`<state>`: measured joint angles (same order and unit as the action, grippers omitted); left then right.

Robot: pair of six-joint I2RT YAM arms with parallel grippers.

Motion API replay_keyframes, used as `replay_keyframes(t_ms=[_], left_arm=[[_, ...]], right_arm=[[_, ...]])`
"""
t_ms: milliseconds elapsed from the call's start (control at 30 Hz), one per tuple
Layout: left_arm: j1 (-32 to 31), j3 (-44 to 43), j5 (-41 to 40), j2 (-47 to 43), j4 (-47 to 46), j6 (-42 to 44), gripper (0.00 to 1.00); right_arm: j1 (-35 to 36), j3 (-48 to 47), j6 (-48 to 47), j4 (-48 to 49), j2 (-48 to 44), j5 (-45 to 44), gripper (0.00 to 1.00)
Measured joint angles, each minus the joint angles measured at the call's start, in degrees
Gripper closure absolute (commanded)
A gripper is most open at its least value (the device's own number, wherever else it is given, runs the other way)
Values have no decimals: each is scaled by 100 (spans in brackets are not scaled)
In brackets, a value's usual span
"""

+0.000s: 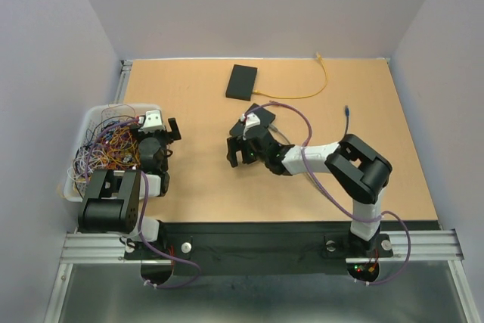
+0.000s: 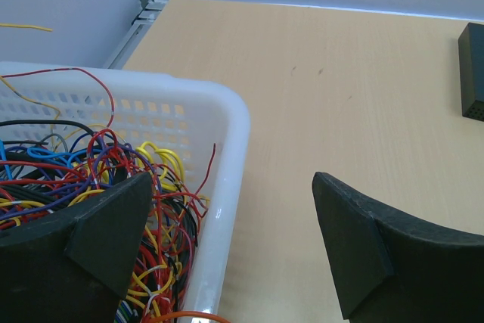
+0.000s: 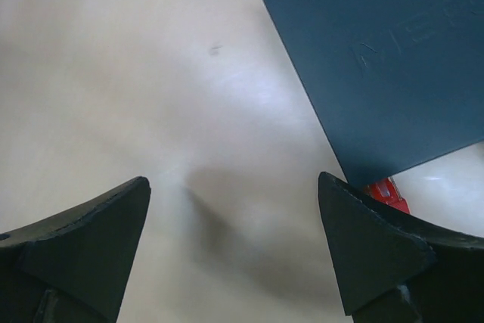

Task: Insert the plug into the switch port

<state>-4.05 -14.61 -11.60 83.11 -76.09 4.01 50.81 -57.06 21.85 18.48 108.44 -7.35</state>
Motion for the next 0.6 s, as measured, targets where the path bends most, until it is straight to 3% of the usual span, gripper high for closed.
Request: replay_keyframes(t_ms=[233, 400, 467, 600], left_arm=[[0, 0, 0, 0, 0, 2, 1], [0, 0, 2, 0, 0, 2, 1], [0, 0, 2, 2, 0, 2, 1], [0, 0, 17, 2, -2, 2, 1]], right_arm=[[-184, 175, -457, -122, -221, 485, 2], [170, 1147, -695, -33, -1440, 367, 0], [249, 1705, -706, -9, -2293, 11, 0], [232, 2758, -715, 308, -4304, -1937, 0]])
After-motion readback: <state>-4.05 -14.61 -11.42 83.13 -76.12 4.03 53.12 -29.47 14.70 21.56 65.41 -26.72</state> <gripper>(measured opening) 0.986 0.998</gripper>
